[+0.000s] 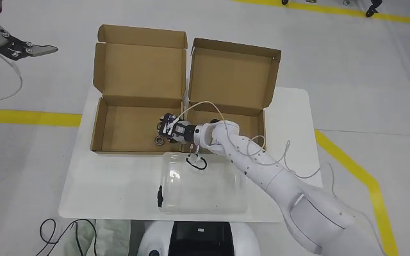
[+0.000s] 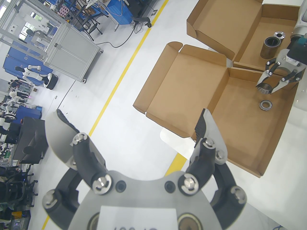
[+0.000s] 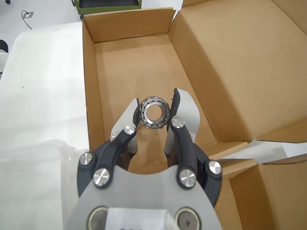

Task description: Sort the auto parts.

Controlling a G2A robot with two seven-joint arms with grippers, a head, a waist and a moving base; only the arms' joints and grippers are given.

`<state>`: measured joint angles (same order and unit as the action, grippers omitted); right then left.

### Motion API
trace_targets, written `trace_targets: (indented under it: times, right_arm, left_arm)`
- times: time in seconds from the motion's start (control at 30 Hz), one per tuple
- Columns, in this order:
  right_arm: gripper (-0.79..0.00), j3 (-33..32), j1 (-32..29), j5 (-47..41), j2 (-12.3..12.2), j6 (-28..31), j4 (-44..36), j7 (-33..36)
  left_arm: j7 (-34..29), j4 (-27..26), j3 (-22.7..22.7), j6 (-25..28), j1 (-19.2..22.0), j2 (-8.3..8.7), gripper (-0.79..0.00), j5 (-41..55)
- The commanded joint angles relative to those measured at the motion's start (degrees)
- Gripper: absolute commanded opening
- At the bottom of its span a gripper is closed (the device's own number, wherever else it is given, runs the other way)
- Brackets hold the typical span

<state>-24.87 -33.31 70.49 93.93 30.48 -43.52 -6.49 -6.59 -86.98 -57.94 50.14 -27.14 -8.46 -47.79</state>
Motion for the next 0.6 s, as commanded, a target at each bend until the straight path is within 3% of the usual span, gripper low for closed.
trace_targets:
  times: [0.0, 0.3, 0.57]
  right_arm:
    - [-0.785, 0.6, 0.9, -0.7, 1.4, -0.1, 2.2, 0.4]
    - [-0.779, 3.2, 3.9, -1.2, 7.7, -2.1, 12.1, 4.1]
    - [-0.508, 3.9, 5.4, -0.2, 11.1, -2.6, 18.5, 2.6]
  left_arm:
    - [0.0, 0.0, 0.0, 0.0, 0.0, 0.00, 0.000, 0.0]
    - [0.0, 0.0, 0.0, 0.0, 0.0, 0.00, 0.000, 0.0]
    - [0.0, 0.0, 0.0, 0.0, 0.0, 0.00, 0.000, 0.0]
